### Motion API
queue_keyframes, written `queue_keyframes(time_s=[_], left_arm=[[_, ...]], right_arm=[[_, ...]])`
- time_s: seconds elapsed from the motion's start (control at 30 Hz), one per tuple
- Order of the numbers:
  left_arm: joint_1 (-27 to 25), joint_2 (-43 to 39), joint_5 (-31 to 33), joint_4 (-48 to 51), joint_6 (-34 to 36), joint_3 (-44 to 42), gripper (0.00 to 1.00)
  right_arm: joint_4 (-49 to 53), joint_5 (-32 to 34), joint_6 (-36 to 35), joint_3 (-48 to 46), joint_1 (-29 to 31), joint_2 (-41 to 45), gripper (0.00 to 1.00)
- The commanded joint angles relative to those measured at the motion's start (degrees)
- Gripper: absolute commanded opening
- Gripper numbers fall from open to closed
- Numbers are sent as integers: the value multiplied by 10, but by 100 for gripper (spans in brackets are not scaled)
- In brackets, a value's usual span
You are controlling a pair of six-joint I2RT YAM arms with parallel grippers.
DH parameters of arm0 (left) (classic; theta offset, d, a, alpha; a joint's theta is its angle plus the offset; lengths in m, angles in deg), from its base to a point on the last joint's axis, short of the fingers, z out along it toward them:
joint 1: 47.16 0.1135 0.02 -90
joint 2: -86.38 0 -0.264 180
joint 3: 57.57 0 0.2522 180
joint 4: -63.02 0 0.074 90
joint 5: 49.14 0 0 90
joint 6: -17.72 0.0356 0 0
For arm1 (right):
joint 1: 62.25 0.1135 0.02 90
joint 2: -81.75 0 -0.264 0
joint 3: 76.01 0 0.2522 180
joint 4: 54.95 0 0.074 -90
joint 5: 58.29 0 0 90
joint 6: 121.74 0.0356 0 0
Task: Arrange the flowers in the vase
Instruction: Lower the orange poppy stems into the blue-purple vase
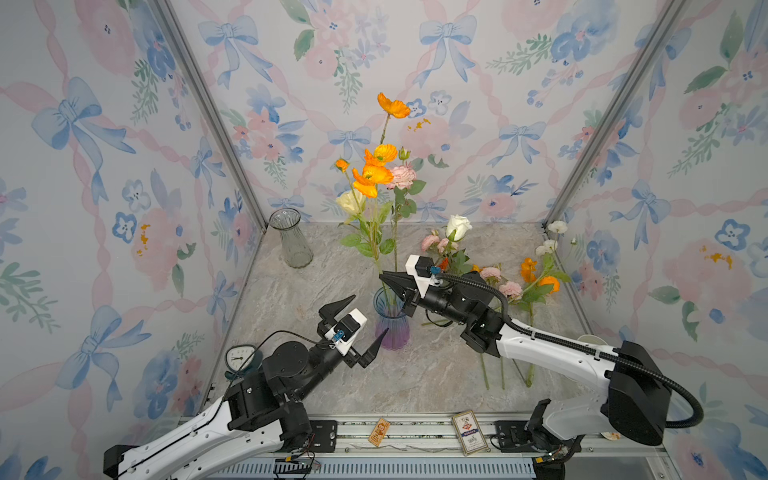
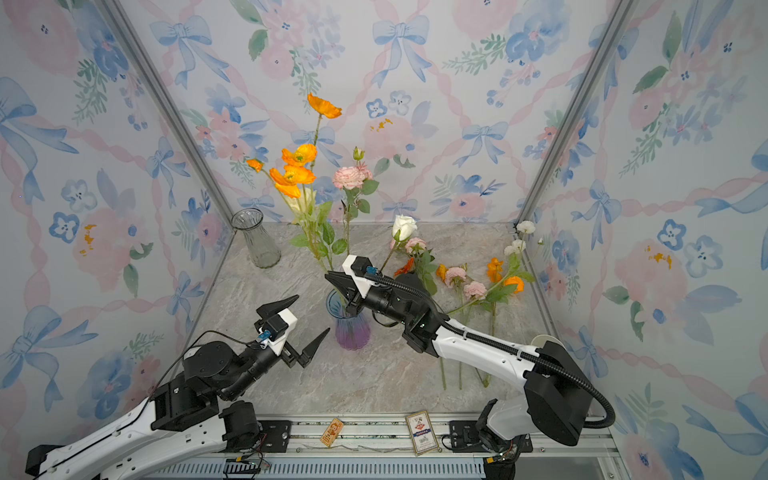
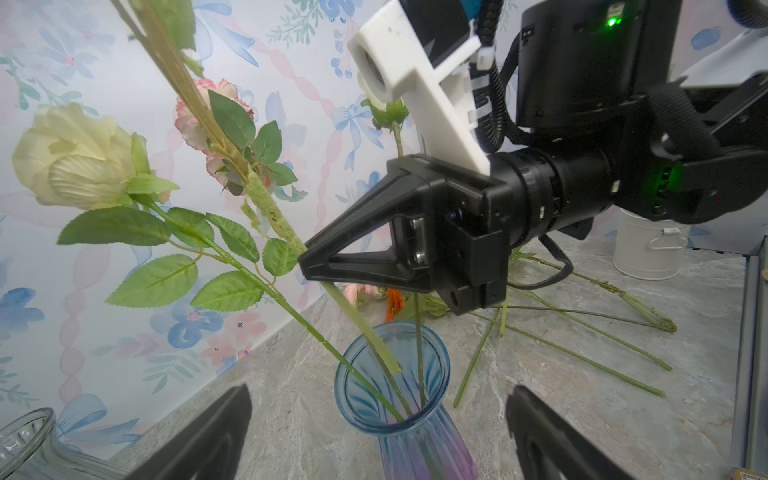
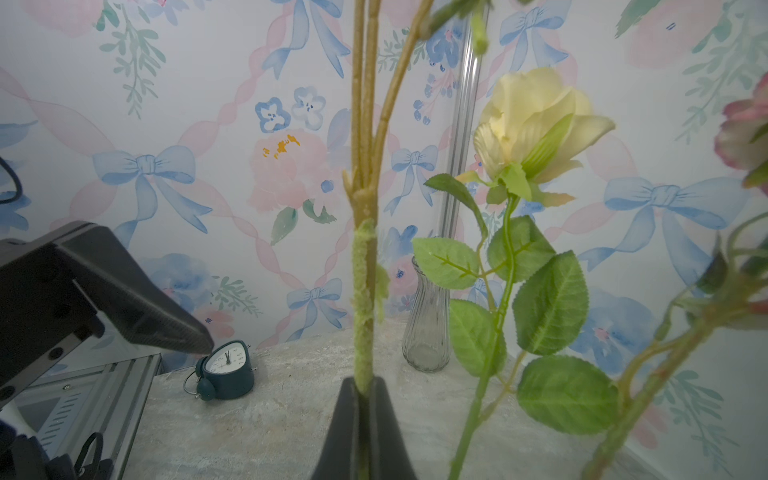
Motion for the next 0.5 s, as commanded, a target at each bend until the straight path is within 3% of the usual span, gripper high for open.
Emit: queue_keyframes(time_s=[0.0,0.17,0.47], left_arm=[[2,0,18,-2,-6,-3,98],[1,-2,20,-2,-7,-5,98],[3,3,19,-3,-7,-6,98]], right_arm=[[18,-20,-14,-26,9,11,0],[84,-34,-51,-35,16,11,0],[82,-16,-81,-55,16,-4,0]])
